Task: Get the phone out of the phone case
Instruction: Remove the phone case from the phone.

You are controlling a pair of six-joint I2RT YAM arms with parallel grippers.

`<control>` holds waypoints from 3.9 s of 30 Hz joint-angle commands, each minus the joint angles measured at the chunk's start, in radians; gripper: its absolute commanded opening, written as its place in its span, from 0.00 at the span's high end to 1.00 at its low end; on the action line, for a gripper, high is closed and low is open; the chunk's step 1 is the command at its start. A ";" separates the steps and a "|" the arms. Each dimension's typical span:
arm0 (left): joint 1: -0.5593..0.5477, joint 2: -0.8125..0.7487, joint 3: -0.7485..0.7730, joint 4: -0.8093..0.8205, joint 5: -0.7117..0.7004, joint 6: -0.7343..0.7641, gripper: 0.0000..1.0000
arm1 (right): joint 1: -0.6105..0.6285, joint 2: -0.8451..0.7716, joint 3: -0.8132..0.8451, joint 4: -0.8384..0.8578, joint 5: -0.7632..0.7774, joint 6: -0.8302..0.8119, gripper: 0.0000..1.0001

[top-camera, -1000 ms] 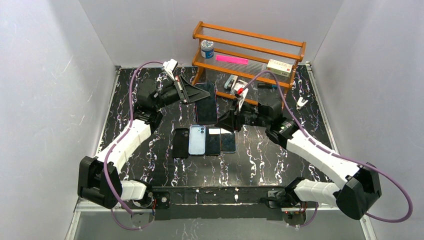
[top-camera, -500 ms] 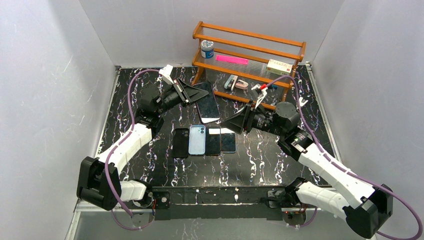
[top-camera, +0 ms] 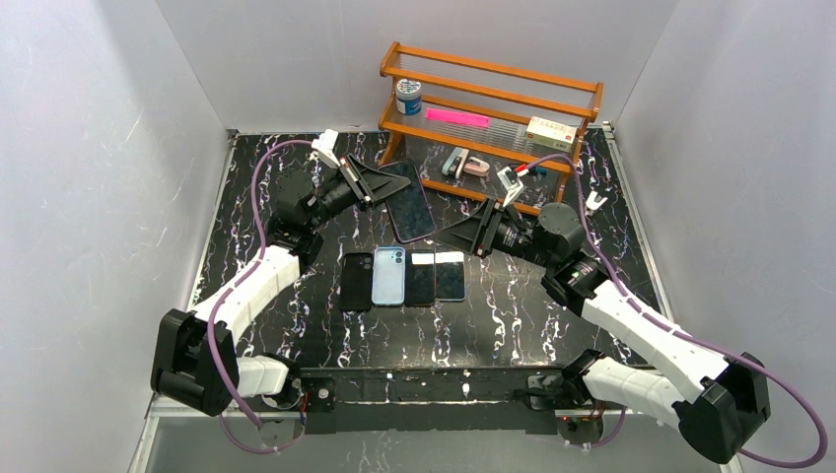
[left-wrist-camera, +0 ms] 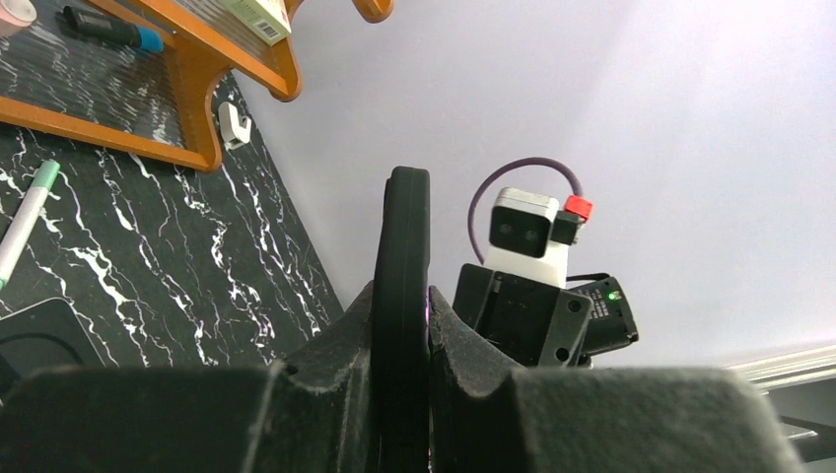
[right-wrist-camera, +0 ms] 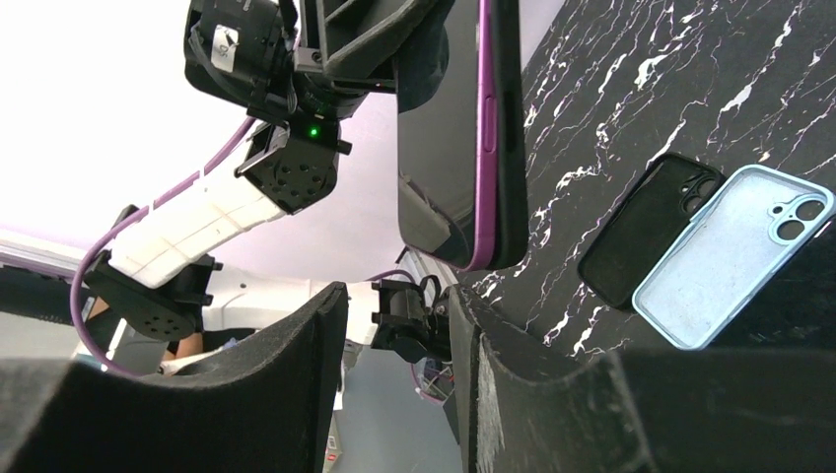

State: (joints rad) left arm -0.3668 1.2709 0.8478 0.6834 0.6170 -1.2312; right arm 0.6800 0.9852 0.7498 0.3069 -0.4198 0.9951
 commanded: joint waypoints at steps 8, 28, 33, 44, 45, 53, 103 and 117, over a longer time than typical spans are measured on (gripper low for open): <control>-0.020 -0.053 0.002 0.122 -0.004 -0.050 1.00 | -0.003 0.021 -0.013 0.120 0.040 0.066 0.52; -0.149 -0.031 -0.011 0.211 -0.013 -0.119 1.00 | -0.065 0.065 -0.035 0.265 0.023 0.102 0.56; -0.212 -0.012 -0.003 0.212 0.014 -0.094 1.00 | -0.105 0.115 0.003 0.329 -0.020 0.114 0.57; -0.272 -0.016 0.002 0.180 0.005 -0.003 1.00 | -0.135 0.151 0.042 0.381 -0.074 0.116 0.87; -0.270 -0.018 0.003 0.166 -0.006 0.013 0.97 | -0.141 0.145 0.042 0.380 -0.079 0.118 0.94; -0.244 -0.068 -0.007 0.094 -0.122 0.106 0.50 | -0.181 0.107 0.062 0.350 -0.111 0.127 0.99; -0.265 -0.092 -0.058 0.004 -0.220 0.177 0.38 | -0.225 0.122 0.119 0.425 -0.198 0.218 0.99; -0.256 0.016 0.032 0.057 -0.204 0.207 1.00 | -0.225 0.096 0.074 0.355 -0.259 0.187 0.99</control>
State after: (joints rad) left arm -0.6346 1.2987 0.8520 0.7399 0.4477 -1.0534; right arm 0.4446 1.1194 0.8181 0.6044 -0.6090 1.2037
